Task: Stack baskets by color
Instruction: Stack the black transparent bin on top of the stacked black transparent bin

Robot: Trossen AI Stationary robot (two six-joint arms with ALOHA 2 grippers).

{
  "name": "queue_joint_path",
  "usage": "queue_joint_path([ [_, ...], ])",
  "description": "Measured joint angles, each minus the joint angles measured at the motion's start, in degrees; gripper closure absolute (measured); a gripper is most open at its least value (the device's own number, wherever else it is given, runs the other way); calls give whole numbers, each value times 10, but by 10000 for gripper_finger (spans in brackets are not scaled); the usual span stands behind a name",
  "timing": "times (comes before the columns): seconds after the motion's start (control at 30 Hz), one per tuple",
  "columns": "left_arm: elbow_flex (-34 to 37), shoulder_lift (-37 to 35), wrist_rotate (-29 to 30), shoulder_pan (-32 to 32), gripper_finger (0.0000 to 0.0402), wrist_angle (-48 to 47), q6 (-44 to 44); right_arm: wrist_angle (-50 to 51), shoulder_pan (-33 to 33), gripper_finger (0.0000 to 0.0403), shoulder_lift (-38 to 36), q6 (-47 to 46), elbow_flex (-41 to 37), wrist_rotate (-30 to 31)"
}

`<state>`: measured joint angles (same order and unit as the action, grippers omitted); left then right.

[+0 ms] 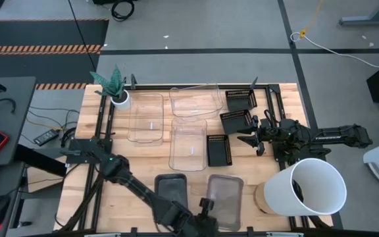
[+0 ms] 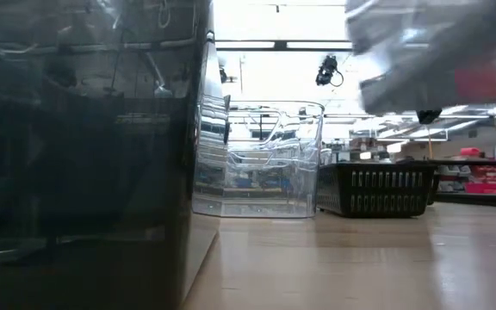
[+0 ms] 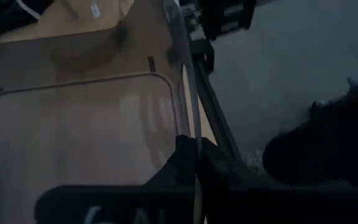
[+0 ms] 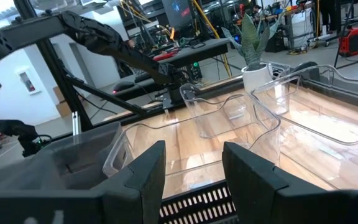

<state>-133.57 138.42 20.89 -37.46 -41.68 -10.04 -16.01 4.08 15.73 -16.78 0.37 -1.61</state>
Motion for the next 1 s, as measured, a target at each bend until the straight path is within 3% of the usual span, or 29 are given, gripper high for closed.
queue_joint_path([
  [0.43, 0, -72, 105, -55, 394, -155, -104, 0, 0, 238, 0, 0, 0, 0],
  [1.0, 1, -81, 111, -98, 393, -293, -270, 0, 0, 238, 0, 0, 0, 0],
])
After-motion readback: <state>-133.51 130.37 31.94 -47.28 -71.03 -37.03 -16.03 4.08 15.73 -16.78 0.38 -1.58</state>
